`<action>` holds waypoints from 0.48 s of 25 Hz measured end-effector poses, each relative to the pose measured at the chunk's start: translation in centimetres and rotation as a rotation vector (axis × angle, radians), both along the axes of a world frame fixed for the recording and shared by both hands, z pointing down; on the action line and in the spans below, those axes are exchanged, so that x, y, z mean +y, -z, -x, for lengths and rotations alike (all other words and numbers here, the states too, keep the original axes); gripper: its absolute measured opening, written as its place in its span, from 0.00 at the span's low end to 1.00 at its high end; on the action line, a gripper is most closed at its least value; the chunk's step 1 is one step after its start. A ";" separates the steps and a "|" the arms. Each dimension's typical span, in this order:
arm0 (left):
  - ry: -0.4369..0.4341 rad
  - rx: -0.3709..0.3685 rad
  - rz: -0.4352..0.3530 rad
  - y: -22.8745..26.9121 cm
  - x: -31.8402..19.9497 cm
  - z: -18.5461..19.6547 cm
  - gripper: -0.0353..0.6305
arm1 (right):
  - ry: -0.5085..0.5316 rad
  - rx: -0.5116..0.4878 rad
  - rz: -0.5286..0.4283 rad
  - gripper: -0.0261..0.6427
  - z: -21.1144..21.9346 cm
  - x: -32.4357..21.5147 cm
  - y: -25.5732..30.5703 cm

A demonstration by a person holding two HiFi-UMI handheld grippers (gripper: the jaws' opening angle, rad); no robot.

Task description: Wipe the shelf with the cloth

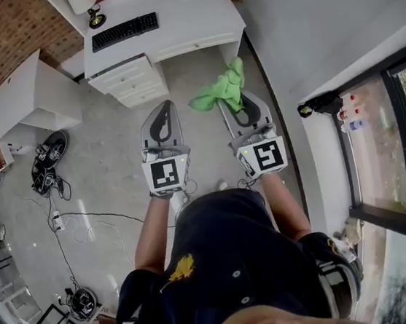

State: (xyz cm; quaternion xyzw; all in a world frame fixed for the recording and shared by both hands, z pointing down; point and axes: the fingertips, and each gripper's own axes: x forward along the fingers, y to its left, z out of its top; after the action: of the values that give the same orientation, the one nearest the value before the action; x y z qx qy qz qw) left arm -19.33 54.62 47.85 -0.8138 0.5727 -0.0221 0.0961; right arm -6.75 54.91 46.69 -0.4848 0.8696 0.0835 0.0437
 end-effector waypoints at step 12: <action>0.003 0.026 -0.013 0.1 -1.8 -6.7 0.08 | -0.034 -0.030 0.042 0.24 -8.4 -1.0 -1.6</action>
State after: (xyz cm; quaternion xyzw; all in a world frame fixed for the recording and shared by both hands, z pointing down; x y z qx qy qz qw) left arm -12.63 52.85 47.79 -0.8126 0.5751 -0.0078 0.0941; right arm 1.70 53.96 48.30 -0.5014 0.8621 0.0586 0.0450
